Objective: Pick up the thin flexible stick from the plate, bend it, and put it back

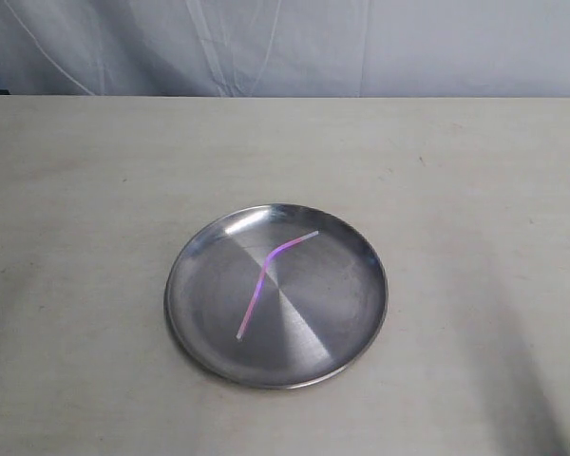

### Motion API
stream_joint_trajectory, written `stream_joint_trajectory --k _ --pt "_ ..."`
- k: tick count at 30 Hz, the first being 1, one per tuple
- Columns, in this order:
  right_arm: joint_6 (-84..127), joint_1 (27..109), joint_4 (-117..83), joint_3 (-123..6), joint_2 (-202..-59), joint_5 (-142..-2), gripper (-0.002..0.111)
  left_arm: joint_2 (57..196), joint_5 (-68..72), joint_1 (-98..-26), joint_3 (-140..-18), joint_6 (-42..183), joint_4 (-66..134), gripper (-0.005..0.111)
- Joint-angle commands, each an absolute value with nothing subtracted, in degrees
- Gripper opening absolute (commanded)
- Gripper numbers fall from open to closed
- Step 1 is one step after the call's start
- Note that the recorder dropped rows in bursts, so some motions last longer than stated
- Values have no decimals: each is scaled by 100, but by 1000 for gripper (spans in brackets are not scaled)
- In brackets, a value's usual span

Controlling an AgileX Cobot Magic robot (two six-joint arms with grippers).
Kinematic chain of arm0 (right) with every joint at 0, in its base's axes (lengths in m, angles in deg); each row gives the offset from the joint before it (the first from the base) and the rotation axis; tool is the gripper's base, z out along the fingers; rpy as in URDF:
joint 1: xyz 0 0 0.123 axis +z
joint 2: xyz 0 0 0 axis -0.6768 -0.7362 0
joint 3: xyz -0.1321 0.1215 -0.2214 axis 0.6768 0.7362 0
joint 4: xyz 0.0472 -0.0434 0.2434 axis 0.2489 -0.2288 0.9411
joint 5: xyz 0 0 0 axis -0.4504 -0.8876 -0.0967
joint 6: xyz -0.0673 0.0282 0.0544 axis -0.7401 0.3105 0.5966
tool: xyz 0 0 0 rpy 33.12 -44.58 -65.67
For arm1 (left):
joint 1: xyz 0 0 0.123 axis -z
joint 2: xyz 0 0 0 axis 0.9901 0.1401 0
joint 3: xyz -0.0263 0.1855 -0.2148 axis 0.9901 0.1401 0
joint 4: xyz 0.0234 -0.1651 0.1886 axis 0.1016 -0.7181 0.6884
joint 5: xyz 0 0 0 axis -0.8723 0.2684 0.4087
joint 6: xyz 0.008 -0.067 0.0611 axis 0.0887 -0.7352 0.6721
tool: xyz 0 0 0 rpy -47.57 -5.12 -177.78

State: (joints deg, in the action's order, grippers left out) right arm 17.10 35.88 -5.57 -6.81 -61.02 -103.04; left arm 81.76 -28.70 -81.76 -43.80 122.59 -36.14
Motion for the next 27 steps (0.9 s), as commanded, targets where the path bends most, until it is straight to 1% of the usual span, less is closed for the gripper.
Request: stream_joint_trajectory --k 1,16,27 --pt "2063 3563 -945 -348 -5879 -9984 0 8133 -2814 -8176 -4335 12243 -3635 0" --pt "2063 3563 -994 613 -5876 -9442 0 8133 -2814 -8176 -4335 12243 -3635 0" --pt "2063 3601 -941 649 -5876 -9256 0 8133 -2816 -8176 -4335 12243 -3625 0"
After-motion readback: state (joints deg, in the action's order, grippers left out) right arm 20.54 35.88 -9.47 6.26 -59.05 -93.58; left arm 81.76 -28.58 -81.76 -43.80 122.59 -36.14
